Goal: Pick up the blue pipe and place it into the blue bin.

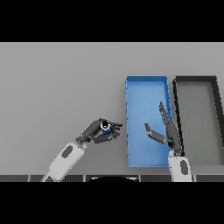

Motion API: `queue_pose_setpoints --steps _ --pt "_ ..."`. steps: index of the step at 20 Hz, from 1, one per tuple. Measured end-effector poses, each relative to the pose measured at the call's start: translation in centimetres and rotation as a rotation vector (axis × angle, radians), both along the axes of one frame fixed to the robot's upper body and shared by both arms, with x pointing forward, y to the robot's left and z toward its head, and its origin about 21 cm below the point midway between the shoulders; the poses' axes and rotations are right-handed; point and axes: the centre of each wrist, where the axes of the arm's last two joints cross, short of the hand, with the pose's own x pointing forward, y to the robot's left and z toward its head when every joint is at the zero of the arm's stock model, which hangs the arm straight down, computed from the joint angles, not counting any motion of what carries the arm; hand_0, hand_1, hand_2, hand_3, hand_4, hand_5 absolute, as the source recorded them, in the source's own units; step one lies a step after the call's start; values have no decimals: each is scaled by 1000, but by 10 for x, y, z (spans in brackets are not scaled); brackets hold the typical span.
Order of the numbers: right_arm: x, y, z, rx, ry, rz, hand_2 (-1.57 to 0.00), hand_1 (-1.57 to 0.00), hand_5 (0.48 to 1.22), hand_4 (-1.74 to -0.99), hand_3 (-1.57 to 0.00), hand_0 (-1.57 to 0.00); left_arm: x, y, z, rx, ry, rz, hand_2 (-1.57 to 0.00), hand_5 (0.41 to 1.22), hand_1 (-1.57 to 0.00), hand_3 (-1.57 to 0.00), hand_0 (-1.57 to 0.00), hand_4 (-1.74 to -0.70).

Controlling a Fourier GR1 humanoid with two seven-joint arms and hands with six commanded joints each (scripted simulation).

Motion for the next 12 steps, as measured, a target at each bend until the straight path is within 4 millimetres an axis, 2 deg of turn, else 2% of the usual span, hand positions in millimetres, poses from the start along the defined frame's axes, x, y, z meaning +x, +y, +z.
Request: queue_pose_setpoints --steps 5,10,12 --pt "-4 -9 0 -21 -18 2 1 1 637 -1216 1 1 2 -12 35 -18 -47 -72 -1558 1215 -1557 -1446 -1555 -1723" --pt "0 -10 1 -29 -5 -8 1 1 629 -1186 1 1 1 -22 50 14 -37 -106 -1567 1219 -1566 -1441 -1566 -1727" --pt "-1 -10 -1 -24 -8 -16 1 1 629 -1177 1 1 0 -18 51 7 -43 -114 -1568 1219 -1568 -1442 -1568 -1729"
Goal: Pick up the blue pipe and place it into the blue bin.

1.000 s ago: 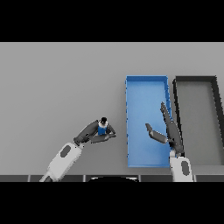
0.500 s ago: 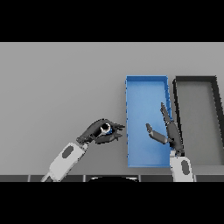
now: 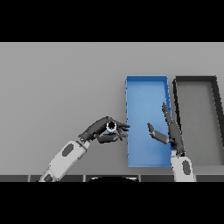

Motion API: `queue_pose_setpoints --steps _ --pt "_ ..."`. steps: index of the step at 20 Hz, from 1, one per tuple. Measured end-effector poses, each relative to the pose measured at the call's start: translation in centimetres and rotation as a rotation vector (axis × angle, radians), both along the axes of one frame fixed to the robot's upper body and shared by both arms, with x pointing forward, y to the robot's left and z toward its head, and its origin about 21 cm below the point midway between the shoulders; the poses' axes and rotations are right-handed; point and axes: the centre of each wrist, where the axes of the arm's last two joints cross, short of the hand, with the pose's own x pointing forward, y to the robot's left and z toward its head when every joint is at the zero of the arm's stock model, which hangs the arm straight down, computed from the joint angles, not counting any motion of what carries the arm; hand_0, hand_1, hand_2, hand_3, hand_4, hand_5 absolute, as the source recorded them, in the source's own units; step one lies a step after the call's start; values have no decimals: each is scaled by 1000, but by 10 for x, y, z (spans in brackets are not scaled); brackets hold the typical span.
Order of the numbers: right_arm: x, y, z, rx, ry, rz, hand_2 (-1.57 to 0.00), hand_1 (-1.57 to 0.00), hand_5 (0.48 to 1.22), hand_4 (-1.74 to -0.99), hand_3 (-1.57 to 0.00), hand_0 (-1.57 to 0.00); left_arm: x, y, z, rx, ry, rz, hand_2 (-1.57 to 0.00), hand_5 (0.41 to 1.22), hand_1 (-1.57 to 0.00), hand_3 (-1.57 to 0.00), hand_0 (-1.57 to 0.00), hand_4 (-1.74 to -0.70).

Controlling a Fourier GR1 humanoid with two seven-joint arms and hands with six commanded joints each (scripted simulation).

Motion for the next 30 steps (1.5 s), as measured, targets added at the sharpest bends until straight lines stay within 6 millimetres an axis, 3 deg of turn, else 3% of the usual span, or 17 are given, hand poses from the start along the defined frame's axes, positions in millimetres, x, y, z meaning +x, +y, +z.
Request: queue_pose_setpoints --steps 9,12,15,20,24,30 --pt "-10 -6 0 26 -30 17 1 1 610 -1195 1 1 -1 4 -5 21 5 9 -1571 1221 -1571 -1438 -1571 -1731" --pt "0 -7 31 132 -75 163 1 1 573 -1203 1 1 -2 3 -3 26 13 -1 -1571 1221 -1571 -1440 -1571 -1731" --pt "7 -11 66 122 -54 322 1 1 532 -1250 1 1 -2 4 -6 39 9 -5 -1571 1221 -1571 -1440 -1571 -1731" --pt "9 13 117 25 -88 578 1 1 522 -1305 1 1 3 3 -5 31 17 -4 -1571 1221 -1571 -1439 -1571 -1732" --pt "16 35 146 -29 -98 707 1 1 526 -1297 1 1 2 0 -2 46 4 4 -1571 1221 -1571 -1435 -1571 -1732" --pt "31 74 163 -123 -103 880 1 1 530 -1270 1 1 6 1 -4 41 12 -12 -1571 1221 -1571 -1452 -1571 -1729"
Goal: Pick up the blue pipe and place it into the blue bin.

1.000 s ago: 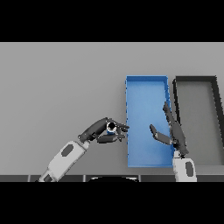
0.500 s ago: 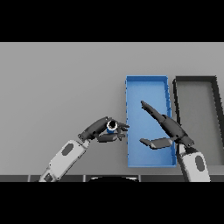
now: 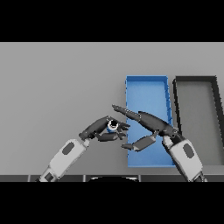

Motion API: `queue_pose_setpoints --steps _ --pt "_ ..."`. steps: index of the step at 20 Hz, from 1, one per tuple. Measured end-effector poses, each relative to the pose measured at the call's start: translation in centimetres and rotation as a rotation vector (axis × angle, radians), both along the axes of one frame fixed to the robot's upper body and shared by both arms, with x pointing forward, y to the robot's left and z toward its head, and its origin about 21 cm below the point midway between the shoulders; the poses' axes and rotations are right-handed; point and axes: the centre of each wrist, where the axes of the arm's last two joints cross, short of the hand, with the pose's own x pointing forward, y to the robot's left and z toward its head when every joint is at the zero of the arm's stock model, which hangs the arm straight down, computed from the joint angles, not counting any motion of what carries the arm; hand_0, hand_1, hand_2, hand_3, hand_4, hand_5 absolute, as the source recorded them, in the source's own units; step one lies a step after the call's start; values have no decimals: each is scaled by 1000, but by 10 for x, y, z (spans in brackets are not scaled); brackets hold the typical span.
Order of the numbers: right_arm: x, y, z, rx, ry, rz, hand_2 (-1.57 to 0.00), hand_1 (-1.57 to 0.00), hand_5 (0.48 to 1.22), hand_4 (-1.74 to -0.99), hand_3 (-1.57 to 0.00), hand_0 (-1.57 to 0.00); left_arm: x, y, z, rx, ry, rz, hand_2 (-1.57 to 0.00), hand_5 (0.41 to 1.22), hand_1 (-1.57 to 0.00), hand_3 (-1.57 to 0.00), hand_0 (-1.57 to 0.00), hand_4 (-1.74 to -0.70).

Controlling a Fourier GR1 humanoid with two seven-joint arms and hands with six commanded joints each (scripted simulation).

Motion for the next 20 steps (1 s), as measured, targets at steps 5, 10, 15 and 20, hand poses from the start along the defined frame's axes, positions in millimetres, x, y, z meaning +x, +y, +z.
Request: queue_pose_setpoints --steps 5,10,15,20 --pt "17 29 1 -43 15 66 1 1 520 -1226 1 1 1 -1 0 -18 8 -28 -1571 1221 -1571 -1511 -1571 -1730" --pt "26 53 2 -54 35 104 -42 -13 512 -1231 1 1 3 0 -1 -19 18 -38 -1571 1221 -1571 -1450 -1571 -1723" --pt "40 71 1 -109 45 156 -500 -500 538 -1390 -375 -478 5 -2 4 52 -35 -48 -875 1221 -895 -736 -993 -1587" --pt "39 82 2 -92 102 214 -1220 -1220 706 -1492 -1096 -1213 2 1 3 0 -53 -27 -1199 1203 -1211 -525 -1225 -1688"
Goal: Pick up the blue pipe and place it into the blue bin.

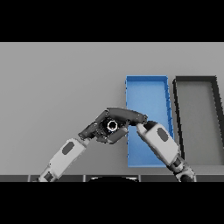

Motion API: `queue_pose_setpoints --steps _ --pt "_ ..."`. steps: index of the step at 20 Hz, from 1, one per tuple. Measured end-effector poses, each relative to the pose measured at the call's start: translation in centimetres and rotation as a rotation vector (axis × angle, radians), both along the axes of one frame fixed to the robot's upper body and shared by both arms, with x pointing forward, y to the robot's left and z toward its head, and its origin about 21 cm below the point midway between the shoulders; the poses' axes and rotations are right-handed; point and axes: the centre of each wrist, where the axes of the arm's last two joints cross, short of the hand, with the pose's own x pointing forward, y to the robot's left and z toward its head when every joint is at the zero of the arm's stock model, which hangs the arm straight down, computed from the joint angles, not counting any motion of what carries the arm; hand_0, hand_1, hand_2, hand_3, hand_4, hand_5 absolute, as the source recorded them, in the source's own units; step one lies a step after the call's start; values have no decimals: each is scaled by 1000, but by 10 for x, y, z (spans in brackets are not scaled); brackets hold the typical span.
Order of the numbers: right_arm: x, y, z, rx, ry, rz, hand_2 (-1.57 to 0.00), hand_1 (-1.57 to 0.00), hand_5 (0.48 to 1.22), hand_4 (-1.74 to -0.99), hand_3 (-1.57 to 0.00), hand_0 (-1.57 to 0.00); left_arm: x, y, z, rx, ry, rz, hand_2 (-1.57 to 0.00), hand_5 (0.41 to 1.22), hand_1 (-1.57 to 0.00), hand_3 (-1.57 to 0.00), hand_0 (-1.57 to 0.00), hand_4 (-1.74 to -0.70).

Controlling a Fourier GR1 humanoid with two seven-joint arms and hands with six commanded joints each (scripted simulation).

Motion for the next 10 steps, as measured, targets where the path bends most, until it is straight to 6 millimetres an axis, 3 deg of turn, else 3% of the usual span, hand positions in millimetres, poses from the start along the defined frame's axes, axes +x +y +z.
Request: queue_pose_setpoints --steps 2,4,7,9,10 --pt "-4 -1 -2 49 17 6 -1346 -1346 891 -1464 -1267 -1342 -4 -2 -2 -62 30 -4 -1333 1209 -1340 -527 -1349 -1707" --pt "-4 -3 -3 61 -18 -7 -1427 -1427 1010 -1456 -1376 -1424 -2 -3 -2 -60 31 -2 -1419 1214 -1423 -588 -1429 -1719" --pt "-6 -3 -7 67 -73 -5 -1497 -1497 1113 -1469 -1471 -1496 3 -4 0 -20 7 3 -1493 1217 -1453 -527 -1498 -1730" --pt "-10 -4 -8 74 -65 -1 -1524 -1524 1152 -1473 -1507 -1523 2 -4 1 -3 -5 -1 -1521 1219 -1356 -505 -1499 -1734" --pt "-10 -3 -10 68 -45 6 -1533 -1533 1166 -1474 -1520 -1533 0 -3 -2 -3 -14 -9 -1350 1219 -1220 -531 -1426 -1637"
